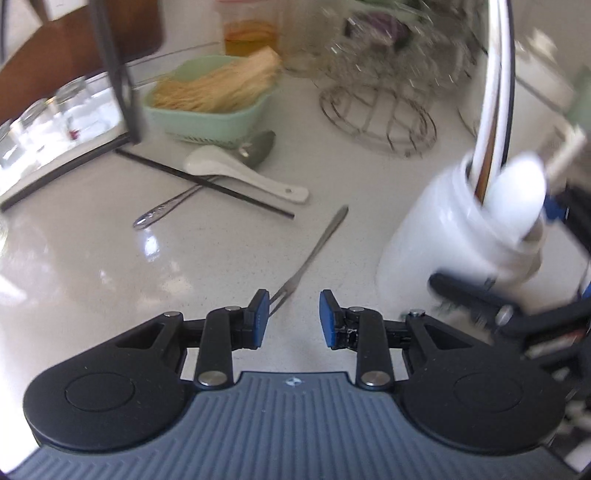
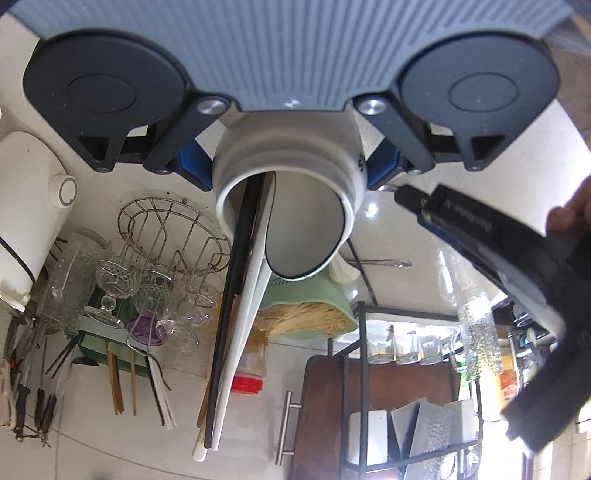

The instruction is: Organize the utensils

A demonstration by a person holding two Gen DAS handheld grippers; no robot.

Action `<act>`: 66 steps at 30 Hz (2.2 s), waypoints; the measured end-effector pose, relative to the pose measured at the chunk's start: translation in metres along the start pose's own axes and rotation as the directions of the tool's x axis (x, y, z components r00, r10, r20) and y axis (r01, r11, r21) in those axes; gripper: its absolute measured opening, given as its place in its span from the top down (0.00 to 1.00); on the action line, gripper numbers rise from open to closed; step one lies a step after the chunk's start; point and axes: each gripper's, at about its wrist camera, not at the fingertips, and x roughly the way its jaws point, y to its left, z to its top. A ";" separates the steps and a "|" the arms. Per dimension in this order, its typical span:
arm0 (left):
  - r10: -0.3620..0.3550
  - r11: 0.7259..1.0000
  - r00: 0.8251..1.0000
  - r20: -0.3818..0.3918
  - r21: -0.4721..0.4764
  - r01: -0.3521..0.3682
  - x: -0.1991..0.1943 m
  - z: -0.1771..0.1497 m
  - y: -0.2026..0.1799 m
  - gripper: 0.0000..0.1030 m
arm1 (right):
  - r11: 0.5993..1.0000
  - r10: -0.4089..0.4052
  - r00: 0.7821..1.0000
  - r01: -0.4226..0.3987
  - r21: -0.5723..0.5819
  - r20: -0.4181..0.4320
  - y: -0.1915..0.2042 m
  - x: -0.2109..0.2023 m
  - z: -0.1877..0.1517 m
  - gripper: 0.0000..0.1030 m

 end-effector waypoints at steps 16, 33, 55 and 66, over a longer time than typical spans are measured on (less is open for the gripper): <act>-0.132 0.965 0.990 0.048 0.233 0.117 0.028 -0.018 0.025 0.67 | 0.989 -0.125 0.992 0.127 0.077 -0.031 0.018 0.005 0.006 0.12; -0.135 0.985 0.983 0.126 0.123 0.120 0.008 -0.025 0.027 0.91 | 0.987 -0.136 0.990 0.139 0.082 -0.039 0.019 0.005 0.007 0.12; -0.156 0.988 0.953 0.262 0.058 0.145 -0.062 0.007 0.003 0.92 | 0.991 -0.113 0.993 0.114 0.063 -0.020 0.017 0.004 0.004 0.12; -0.193 0.980 0.941 0.279 0.012 0.198 -0.120 0.035 0.018 0.92 | 0.991 -0.114 0.993 0.115 0.063 -0.021 0.017 0.004 0.005 0.12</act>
